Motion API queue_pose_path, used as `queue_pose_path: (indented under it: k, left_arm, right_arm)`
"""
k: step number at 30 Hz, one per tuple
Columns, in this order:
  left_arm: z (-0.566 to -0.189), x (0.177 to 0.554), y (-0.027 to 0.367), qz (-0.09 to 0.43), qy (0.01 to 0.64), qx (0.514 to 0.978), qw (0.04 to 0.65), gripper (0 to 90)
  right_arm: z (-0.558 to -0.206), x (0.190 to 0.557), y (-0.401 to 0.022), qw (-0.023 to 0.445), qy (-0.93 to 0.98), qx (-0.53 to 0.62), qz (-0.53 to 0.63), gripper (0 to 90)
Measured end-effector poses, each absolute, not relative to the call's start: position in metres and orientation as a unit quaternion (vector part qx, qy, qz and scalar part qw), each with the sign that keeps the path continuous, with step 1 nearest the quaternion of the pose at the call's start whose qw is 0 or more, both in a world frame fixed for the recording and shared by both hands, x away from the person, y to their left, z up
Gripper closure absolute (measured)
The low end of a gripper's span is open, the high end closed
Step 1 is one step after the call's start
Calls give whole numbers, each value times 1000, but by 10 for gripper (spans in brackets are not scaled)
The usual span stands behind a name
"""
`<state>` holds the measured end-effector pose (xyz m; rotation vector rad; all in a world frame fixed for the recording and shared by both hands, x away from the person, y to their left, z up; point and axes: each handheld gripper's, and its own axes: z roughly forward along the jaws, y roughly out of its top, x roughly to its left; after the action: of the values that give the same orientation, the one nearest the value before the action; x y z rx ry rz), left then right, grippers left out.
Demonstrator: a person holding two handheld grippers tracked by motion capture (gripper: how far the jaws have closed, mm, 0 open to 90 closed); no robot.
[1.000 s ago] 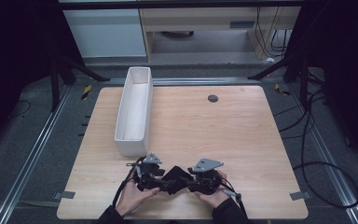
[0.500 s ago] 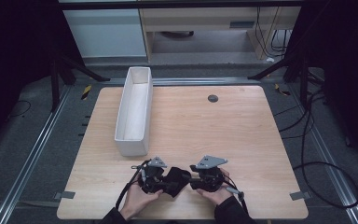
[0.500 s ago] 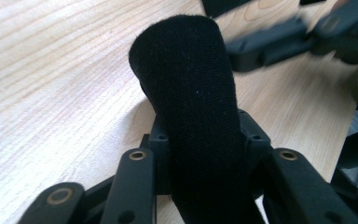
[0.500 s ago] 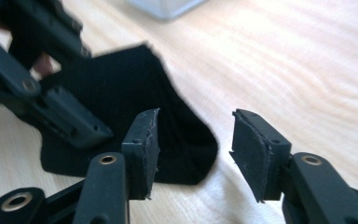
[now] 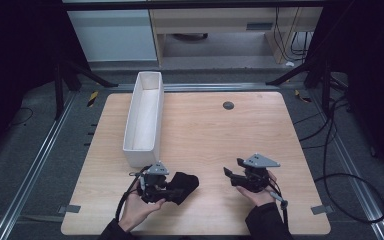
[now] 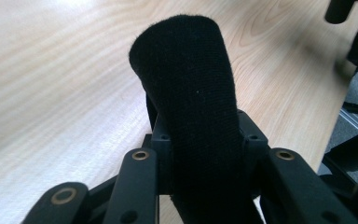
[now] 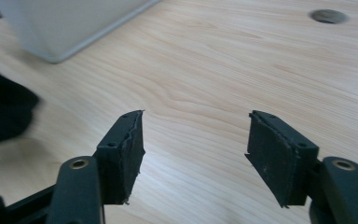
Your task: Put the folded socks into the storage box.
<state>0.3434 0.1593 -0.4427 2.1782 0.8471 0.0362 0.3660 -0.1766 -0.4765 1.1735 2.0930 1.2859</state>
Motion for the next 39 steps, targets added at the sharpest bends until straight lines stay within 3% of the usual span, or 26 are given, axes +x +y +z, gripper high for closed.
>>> queue_pose_path:
  k: [12, 26, 39]
  left_arm:
    - [-396, 354, 199, 45, 317, 858, 402, 657]
    - [-327, 386, 247, 97, 269, 880, 379, 656]
    - [-301, 425, 275, 95, 240, 907, 333, 653]
  right_arm:
    - [-486, 374, -211, 245, 735, 465, 428, 276]
    - [-490, 379, -224, 259, 733, 475, 412, 248]
    - [-494, 381, -225, 264, 739, 475, 399, 238]
